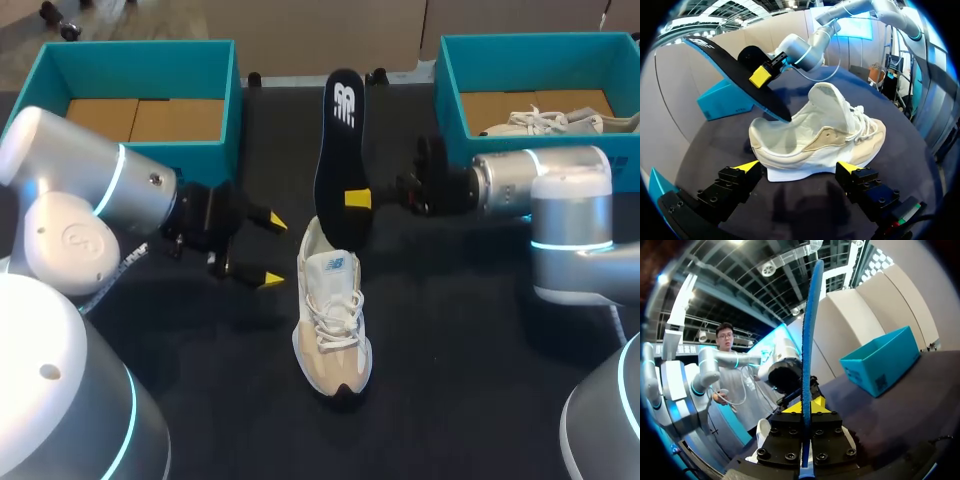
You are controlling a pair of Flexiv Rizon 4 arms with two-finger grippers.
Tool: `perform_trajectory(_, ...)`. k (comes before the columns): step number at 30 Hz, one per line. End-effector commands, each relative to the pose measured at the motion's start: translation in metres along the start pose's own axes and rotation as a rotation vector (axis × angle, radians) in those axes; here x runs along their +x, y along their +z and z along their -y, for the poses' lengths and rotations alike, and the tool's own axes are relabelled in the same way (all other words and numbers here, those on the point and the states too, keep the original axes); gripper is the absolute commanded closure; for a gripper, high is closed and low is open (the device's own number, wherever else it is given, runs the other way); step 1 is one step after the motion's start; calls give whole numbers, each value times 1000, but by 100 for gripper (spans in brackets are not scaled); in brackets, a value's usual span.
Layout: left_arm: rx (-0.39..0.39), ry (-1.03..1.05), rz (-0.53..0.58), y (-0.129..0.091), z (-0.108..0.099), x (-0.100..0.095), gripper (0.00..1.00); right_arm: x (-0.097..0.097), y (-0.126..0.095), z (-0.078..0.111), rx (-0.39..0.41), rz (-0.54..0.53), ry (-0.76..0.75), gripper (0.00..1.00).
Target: Take the shoe out of the shoebox, open the shoe tongue, remove and reinsert the insole, then place the shoe into the shoebox
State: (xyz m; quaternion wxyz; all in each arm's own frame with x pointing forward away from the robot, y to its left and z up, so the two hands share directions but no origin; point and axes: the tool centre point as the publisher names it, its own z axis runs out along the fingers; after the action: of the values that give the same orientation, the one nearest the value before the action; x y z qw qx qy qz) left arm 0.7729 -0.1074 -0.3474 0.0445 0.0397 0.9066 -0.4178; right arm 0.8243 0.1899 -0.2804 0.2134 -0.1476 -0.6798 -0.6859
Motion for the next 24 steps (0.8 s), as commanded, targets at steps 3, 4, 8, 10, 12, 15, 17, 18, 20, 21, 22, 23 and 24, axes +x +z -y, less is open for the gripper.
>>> perform_trajectory(3,-3,-5,0,5,5,-4,0,0,1,5,-5,5,8,100)
perform_trajectory(4,-2,-5,1,5,5,-4,0,1,1,6,-5,5,9,100)
perform_trajectory(8,0,-1,2,7,9,-5,0,1,1,10,-7,3,19,100)
perform_trajectory(10,1,2,0,8,10,-6,0,1,1,11,-9,2,22,100)
perform_trajectory(12,0,4,-3,8,12,-6,0,1,2,11,-8,2,23,100)
perform_trajectory(15,-5,9,-12,7,15,-5,0,2,2,11,-10,3,21,100)
perform_trajectory(17,-4,11,-13,6,17,-6,0,2,2,11,-12,4,20,100)
perform_trajectory(18,-4,13,-14,6,17,-6,0,2,2,11,-13,4,20,100)
perform_trajectory(20,-5,16,-14,6,18,-7,0,2,2,12,-14,5,21,100)
perform_trajectory(21,-5,17,-14,6,18,-7,0,2,3,12,-14,5,22,100)
perform_trajectory(22,-5,17,-14,6,18,-7,0,2,3,12,-15,5,23,100)
perform_trajectory(23,-7,18,-15,6,18,-7,0,3,3,12,-16,5,23,100)
perform_trajectory(24,-7,18,-15,6,18,-7,0,3,3,12,-16,5,23,100)
